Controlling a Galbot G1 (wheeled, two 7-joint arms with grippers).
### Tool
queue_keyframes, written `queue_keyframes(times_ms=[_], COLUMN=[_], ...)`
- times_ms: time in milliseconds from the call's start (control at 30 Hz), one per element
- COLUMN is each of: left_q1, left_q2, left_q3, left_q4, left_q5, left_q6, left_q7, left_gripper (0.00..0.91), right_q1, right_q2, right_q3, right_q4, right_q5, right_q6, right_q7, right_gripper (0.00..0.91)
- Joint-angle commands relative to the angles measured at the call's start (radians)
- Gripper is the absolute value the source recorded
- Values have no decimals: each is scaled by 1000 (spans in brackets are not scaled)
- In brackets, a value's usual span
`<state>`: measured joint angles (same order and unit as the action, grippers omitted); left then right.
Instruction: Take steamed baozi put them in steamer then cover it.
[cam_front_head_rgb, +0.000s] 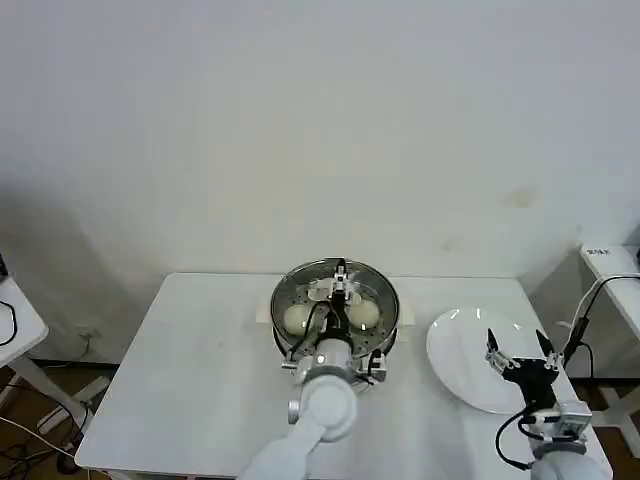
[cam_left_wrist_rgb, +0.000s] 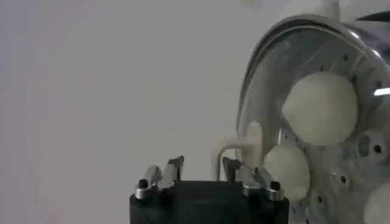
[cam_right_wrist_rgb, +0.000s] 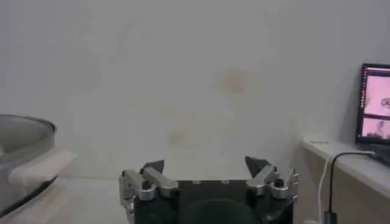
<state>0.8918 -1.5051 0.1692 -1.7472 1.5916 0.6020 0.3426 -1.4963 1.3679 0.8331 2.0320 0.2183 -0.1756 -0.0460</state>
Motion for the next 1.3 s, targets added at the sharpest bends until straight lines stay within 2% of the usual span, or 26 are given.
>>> queue_keyframes(times_ms=[33, 600, 833, 933, 1000, 1167, 1300], left_q1=[16, 131, 231, 280, 322, 416, 470], left_q2=[8, 64, 109, 124, 140, 182, 171], left_q3=[-7, -26, -108, -190, -264, -420, -634], left_q4=[-49, -211, -318, -398, -467, -577, -601], left_q5=[31, -50, -129, -255, -378, -663, -971], left_q6=[-2, -22, -99, -149, -227, -231, -250], left_q7=[6, 49, 0, -39, -51, -94, -96], left_gripper=[907, 907, 907, 907, 907, 907, 907], right_q1=[-1, 15, 0, -4, -10, -27, -48], right_q2=[-5, -35, -70, -75, -67, -46, -46], right_q3=[0, -1, -19, -28, -38, -67, -82], right_q4=[-9, -39, -47, -48, -40, -35, -20], right_q5=[1, 7, 32, 58, 70, 62, 65], right_q6=[-2, 7, 1, 1, -19, -1, 22], right_q7=[0, 0, -8, -16, -12, -10, -10], right_gripper=[907, 907, 907, 907, 907, 907, 907])
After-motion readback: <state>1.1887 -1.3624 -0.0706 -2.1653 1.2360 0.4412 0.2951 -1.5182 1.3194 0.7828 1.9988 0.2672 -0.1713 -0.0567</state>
